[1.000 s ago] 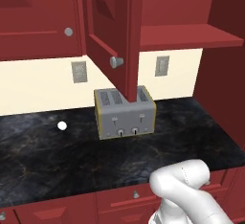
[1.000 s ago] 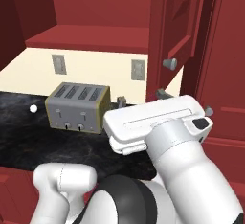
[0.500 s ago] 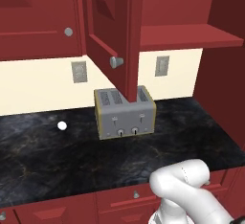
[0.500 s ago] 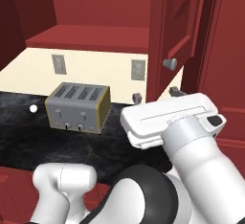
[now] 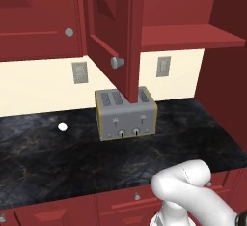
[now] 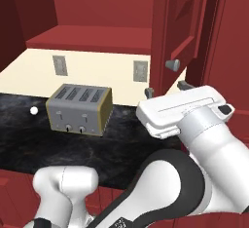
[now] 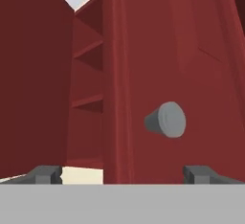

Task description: Close all open cabinet doors.

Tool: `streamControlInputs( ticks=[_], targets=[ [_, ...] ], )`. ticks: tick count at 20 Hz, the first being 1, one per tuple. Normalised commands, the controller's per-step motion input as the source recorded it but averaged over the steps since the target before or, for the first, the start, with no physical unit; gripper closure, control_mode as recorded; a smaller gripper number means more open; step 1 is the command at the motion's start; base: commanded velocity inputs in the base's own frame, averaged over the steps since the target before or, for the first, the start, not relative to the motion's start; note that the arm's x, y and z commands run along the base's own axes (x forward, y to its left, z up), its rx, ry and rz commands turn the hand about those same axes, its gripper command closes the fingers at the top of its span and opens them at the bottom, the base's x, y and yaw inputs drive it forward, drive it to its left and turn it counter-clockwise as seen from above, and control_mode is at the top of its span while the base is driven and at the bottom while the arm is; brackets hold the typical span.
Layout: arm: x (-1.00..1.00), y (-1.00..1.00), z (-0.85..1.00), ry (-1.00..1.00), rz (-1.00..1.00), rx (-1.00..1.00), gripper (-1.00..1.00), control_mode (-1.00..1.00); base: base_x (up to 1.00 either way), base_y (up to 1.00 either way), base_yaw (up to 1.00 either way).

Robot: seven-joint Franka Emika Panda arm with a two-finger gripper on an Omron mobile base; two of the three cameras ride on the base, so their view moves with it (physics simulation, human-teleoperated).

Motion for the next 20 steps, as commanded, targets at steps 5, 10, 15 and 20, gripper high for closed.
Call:
streamControlInputs(
  ticks=[5,10,15,20],
  targets=[
    [0.0,-0.26,-0.06,0.0,0.07,0.0,-1.0,-1.0,0.0,0.0,0.0],
    [0.13,-0.11,-0.11,0.0,0.06,0.0,-1.0,-1.0,0.0,0.0,0.0],
    [0.22,0.0,-0.13,0.0,0.03,0.0,-1.0,-1.0,0.0,0.0,0.0],
    [0.17,0.0,-0.2,0.0,0.04,0.0,-1.0,-1.0,0.0,0.0,0.0]
  ],
)
